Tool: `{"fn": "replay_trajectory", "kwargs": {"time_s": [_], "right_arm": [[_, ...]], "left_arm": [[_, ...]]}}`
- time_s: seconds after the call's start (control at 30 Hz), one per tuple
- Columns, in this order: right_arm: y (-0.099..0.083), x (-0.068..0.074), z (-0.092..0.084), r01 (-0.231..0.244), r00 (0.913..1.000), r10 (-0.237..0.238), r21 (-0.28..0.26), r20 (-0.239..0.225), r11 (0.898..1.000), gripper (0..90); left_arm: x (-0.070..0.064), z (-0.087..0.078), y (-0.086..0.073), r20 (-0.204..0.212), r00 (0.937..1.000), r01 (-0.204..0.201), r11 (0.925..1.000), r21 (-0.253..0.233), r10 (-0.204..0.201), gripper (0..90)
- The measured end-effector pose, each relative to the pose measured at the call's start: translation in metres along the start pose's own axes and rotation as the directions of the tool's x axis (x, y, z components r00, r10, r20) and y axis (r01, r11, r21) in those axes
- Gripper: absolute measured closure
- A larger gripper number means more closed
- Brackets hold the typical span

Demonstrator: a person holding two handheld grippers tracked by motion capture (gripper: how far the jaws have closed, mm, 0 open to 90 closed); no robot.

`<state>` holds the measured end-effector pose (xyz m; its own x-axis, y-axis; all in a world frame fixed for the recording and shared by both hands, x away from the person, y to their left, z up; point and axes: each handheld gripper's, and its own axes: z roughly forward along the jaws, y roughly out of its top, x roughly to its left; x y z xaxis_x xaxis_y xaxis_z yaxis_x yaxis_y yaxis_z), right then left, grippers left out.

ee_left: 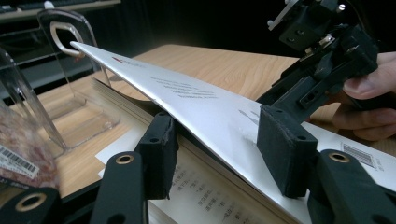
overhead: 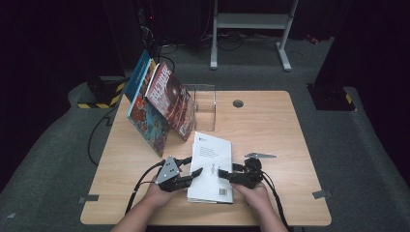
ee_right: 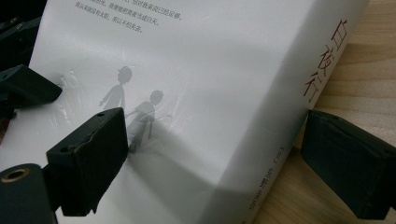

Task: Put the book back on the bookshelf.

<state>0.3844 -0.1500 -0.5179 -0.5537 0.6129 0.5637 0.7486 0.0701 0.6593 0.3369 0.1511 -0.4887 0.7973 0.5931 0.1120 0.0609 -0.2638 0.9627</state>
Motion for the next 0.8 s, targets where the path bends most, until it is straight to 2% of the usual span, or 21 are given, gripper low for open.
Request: {"fn": "replay_trajectory", "kwargs": {"time_s": [0.07,0.17,0.53,0.8], "right_arm": [[-0.0003,-0.0006,-0.0016,-0.004,0.9999,0.004,-0.007,-0.011,1.0,7.1],[-0.0007,-0.0011,-0.0017,0.008,0.9999,-0.008,-0.014,-0.012,1.0,7.1],[-0.0005,-0.0004,-0.0039,0.007,0.9999,-0.007,-0.018,-0.014,1.0,7.1],[-0.0012,-0.0032,-0.0051,-0.011,0.9983,0.01,-0.022,-0.058,1.0,6.9]], "left_arm": [[-0.0017,-0.0011,0.0006,-0.001,0.9999,-0.014,0.9998,-0.011,0.014,48.6],[-0.0018,-0.0013,0.0002,-0.001,0.9999,-0.015,0.9998,-0.014,0.015,48.6],[-0.0037,-0.003,0.0,-0.003,0.9994,-0.035,0.9989,-0.031,0.035,48.6],[-0.0067,-0.0054,0.0006,-0.003,0.9976,-0.069,0.996,-0.057,0.069,48.6]]}}
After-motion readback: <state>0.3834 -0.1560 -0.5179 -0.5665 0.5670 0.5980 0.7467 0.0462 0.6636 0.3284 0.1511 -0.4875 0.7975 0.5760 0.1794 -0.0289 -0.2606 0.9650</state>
